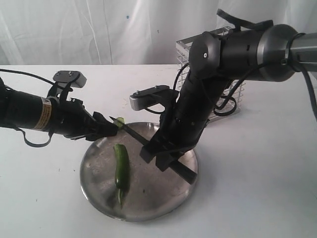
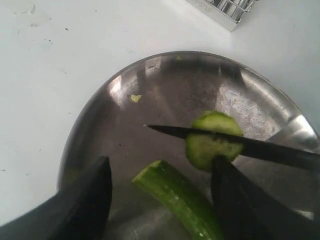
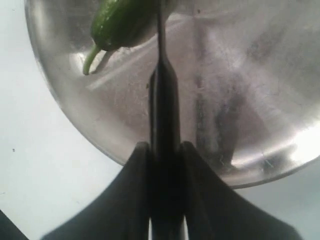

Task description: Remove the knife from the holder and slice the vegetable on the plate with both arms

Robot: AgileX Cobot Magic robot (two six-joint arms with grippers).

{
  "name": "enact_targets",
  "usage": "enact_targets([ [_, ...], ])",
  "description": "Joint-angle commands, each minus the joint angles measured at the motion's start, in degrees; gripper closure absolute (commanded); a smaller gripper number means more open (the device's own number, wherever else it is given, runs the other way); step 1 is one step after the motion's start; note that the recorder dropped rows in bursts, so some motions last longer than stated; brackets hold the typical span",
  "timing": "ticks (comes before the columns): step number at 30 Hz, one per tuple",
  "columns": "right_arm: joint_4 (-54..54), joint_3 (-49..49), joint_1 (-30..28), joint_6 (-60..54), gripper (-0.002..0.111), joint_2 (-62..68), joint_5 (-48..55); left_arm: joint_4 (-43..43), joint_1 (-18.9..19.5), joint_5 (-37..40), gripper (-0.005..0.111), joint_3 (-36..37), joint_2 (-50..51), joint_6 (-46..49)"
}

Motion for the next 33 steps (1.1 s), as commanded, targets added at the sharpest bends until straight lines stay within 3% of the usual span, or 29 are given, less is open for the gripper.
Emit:
enact_targets([
  [1,2.4,-0.1,-0.2,-2.0,0.108,-1.1,-0.5,0.3,-0.4,0.3,0.045,0.2,-0.3,1.2],
  [16,2.2,-0.1,-0.2,-2.1,0.108,-1.1,2.1,0.1,-0.6,3.8,0.045,0.2,0.4,1.4],
  [22,2.1,0.4,-0.2,-1.8,0.108,-2.7,2.5,-0.1,-3.3,5.3,0.045,0.2,3.1,1.7],
  [33,-1.1,12.8,-0.6,5.6,0.108,-8.8,-12.1,-1.9,-3.8,1.6,0.045,0.1,-1.2,2.5],
])
